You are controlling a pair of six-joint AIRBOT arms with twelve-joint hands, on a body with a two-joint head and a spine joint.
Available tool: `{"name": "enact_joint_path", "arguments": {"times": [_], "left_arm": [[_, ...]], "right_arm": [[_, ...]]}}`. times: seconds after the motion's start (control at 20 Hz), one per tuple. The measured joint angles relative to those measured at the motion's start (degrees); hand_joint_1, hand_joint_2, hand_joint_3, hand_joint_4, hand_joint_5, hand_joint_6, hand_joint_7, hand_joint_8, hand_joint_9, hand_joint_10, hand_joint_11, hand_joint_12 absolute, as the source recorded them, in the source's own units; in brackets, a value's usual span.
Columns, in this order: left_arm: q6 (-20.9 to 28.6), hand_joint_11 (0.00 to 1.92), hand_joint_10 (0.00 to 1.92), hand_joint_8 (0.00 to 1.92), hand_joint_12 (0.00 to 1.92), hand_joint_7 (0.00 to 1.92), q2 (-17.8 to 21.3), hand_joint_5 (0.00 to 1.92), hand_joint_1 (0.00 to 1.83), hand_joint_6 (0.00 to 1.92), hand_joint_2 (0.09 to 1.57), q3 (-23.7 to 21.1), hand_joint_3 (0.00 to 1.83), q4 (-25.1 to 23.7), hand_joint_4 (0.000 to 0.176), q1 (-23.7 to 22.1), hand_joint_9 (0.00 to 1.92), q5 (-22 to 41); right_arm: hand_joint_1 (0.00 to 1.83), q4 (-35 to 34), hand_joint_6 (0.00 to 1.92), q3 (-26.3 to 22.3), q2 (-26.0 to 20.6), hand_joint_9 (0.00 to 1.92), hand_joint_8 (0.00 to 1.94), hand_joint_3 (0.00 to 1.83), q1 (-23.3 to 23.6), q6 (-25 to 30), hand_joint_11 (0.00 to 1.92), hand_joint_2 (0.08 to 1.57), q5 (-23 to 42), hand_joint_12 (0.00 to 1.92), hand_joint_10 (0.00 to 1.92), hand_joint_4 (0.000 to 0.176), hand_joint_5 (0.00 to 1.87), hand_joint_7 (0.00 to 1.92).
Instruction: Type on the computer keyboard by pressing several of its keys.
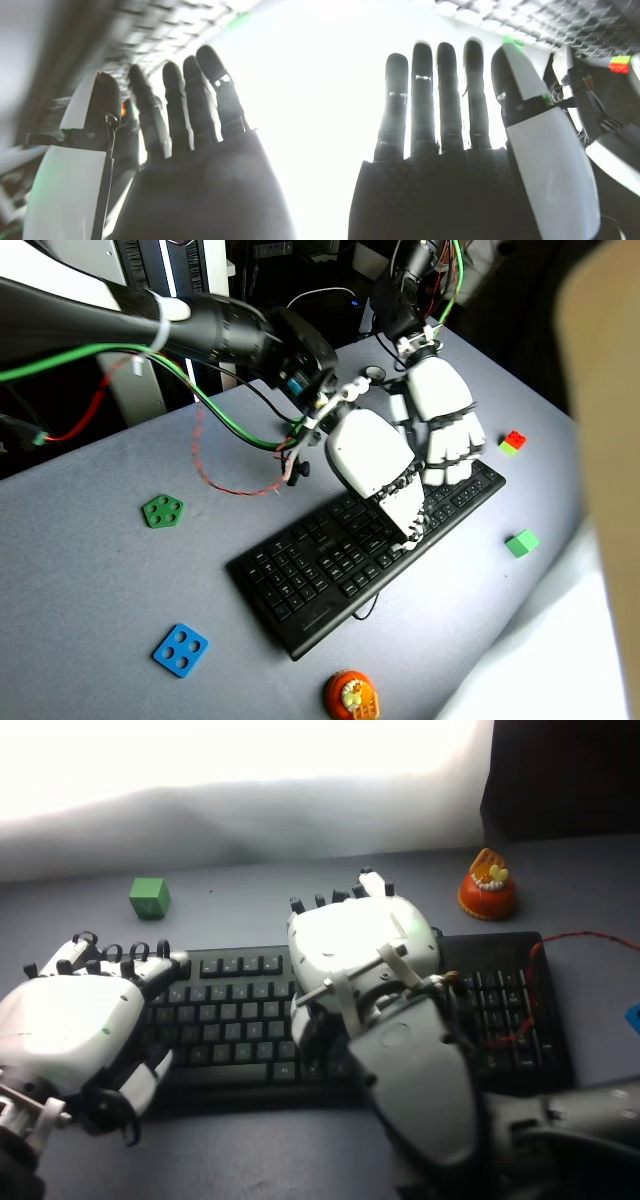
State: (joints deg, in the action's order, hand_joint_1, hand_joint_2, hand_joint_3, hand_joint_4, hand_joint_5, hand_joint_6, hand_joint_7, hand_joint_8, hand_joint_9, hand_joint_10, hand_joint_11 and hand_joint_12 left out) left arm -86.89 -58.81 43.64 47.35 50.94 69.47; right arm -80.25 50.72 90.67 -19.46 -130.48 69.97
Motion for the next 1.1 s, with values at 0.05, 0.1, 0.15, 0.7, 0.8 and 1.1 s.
{"name": "enact_joint_path", "arguments": {"times": [0.05,0.1,0.15,0.7,0.8,1.1], "left_arm": [[0.00,0.00,0.06,0.00,1.30,0.44,-0.94,0.33,1.03,0.00,1.36,0.07,0.00,0.24,0.000,0.00,0.45,0.48],[-0.04,0.00,0.06,0.00,1.30,0.44,-1.81,0.32,1.02,0.00,1.37,0.07,0.00,0.04,0.000,-0.15,0.46,0.46],[-0.11,0.00,0.06,0.00,1.30,0.44,-2.51,0.32,1.02,0.00,1.37,0.31,0.00,-0.94,0.000,-0.20,0.46,0.39],[-3.06,0.00,0.04,0.01,1.28,0.45,-8.24,0.29,0.23,0.01,1.47,3.34,0.00,-1.90,0.000,-1.07,0.44,2.19],[-3.10,0.00,0.04,0.00,1.27,0.45,-8.83,0.28,0.29,0.01,1.49,3.50,0.00,-1.60,0.000,-1.07,0.45,2.54],[-3.10,0.00,0.01,0.01,1.24,0.40,-10.34,0.29,1.17,0.01,1.29,4.35,0.00,-3.50,0.000,-0.39,0.40,3.43]], "right_arm": [[0.92,-0.76,0.11,-1.66,-1.20,0.44,0.00,0.00,0.33,-0.39,0.06,1.32,-0.46,1.54,0.55,0.000,0.45,0.51],[0.91,-1.01,0.11,-3.08,-2.49,0.43,0.00,0.00,0.55,-0.87,0.05,1.32,-0.85,1.56,0.55,0.000,0.44,0.51],[0.91,-1.20,0.11,-4.26,-3.74,0.43,0.00,0.00,0.83,-1.38,0.05,1.32,-1.07,1.56,0.55,0.000,0.44,0.51],[0.77,1.86,0.09,-12.83,-11.74,0.38,0.00,0.00,2.80,-3.32,0.00,1.35,-3.19,1.57,0.57,0.000,0.43,0.48],[0.78,1.81,0.10,-13.57,-12.26,0.39,0.01,0.00,2.80,-3.43,0.01,1.35,-2.99,1.57,0.58,0.000,0.45,0.50],[0.76,2.45,0.09,-14.21,-12.37,0.36,0.00,0.00,2.80,-3.58,0.00,1.34,-3.26,1.56,0.61,0.000,0.43,0.49]]}}
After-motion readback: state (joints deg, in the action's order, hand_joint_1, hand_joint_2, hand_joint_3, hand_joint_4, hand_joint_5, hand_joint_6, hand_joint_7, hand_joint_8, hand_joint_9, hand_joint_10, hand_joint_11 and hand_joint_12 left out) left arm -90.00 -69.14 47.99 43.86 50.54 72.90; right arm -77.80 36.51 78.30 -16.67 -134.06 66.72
